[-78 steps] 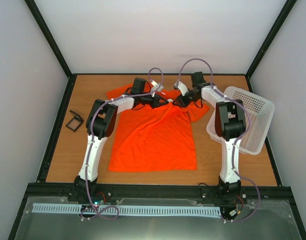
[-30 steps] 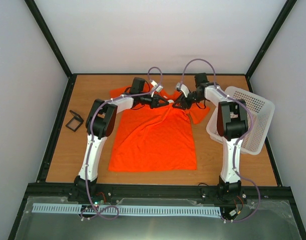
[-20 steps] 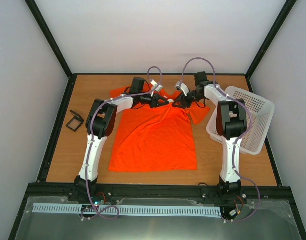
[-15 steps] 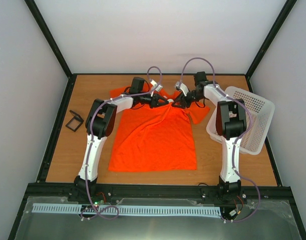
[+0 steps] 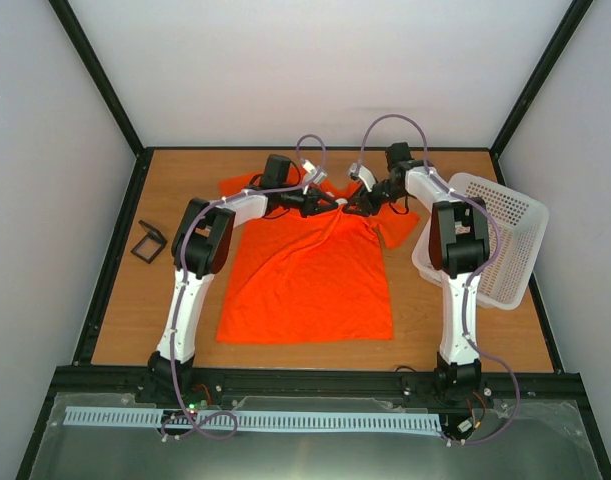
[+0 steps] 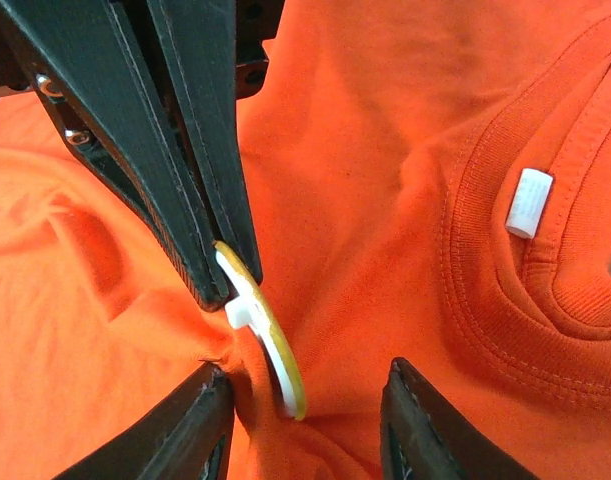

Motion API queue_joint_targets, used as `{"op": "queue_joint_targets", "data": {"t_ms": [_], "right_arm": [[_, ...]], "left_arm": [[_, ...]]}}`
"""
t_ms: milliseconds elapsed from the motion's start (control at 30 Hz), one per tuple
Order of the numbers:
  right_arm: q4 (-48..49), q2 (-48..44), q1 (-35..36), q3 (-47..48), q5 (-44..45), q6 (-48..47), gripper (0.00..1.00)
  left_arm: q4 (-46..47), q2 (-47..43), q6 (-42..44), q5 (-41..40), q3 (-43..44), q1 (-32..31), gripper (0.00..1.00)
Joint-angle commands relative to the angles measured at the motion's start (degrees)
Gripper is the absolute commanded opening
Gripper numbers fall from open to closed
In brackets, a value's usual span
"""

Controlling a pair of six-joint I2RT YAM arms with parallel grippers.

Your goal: Pin the brooch onto the clothing

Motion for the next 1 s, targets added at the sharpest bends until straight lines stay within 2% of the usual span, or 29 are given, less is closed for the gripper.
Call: {"op": "queue_joint_targets", "data": {"t_ms": [0, 467, 967], "right_arm": [[0.58, 1.24, 0.44, 1.92, -0.10, 0.57, 0.40], [0.16, 3.48, 0.51, 5.10, 1.96, 3.65, 0.34], [-0.31, 5.61, 0.44, 7.73, -0.46, 7.82, 0.38]], "left_arm": [[-0.37, -3.33, 3.64, 0.35, 1.27, -1.92, 0.00], [0.71, -7.23, 6.07, -2.76, -2.20, -3.70, 0.01], [-2.94, -7.36, 11.50, -4.79, -2.51, -5.68, 0.01]]}}
